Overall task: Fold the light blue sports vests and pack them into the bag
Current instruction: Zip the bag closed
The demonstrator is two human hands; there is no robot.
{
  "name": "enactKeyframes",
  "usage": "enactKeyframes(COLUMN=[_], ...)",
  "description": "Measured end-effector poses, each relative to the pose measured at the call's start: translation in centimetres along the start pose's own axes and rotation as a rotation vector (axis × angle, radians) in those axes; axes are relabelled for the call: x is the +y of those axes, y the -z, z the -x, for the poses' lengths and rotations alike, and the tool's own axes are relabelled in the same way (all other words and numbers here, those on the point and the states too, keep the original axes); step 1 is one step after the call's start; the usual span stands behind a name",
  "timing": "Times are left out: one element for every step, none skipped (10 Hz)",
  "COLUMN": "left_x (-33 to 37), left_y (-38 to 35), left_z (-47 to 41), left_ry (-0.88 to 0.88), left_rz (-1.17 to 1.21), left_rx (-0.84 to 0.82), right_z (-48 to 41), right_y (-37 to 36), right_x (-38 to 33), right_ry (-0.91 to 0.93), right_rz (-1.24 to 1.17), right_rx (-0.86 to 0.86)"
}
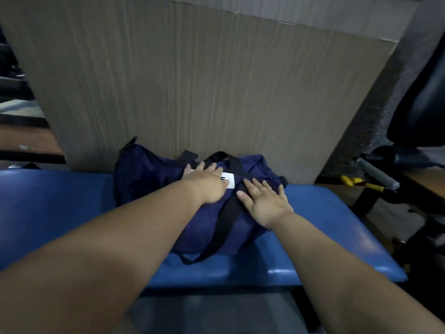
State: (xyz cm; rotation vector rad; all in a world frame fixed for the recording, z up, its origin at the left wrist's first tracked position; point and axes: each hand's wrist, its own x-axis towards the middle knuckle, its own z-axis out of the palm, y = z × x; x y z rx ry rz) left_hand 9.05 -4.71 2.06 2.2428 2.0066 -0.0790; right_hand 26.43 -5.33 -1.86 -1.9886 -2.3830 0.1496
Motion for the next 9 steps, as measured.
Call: enactKeyframes(left_x=[3.0,4.5,6.1,8.0,9.8,10.2,10.1,11.4,14.2], left_y=[-1.0,-2.5,-2.9,-2.1,-1.0,-1.1,-2.3,-3.5,-4.2], left_z=[1.8,3.9,5.7,5.9,4.2,1.0,-2.2,-4.9,-6.4], left_ry=[-0.029,0.023,0.048,0.024,-0.055,-0.122,-0.114,-0.135,-0.14], left_rz=[0.072,0.042,0.018,-0.023,-0.076,-0.143,-0.198,-0.245,-0.257], left_rx=[-0.026,-0.068,-0.03,0.002,0.049,0.066,0.032,0.006,0.107], right_z=[2.2,4.6,6.6,7.5,6.9,5.4,3.8,2.0,0.7], right_y=[0.1,0.3,0.8,1.7,2.0,1.7,0.9,0.1,-0.9], right_x=[1.2,2.2,3.9,5.5,6.8,7.9,9.3,11.8,15.1], right_ry=[0.014,0.062,0.081,0.084,0.106,0.124,0.16,0.165,0.136], right_rz=[-0.017,0.016,0.042,0.038,0.075,0.104,0.067,0.012,0.028], right_rx=[-0.014,-0.074,-0.08,-0.091,-0.084,-0.101,-0.089,-0.1,-0.052])
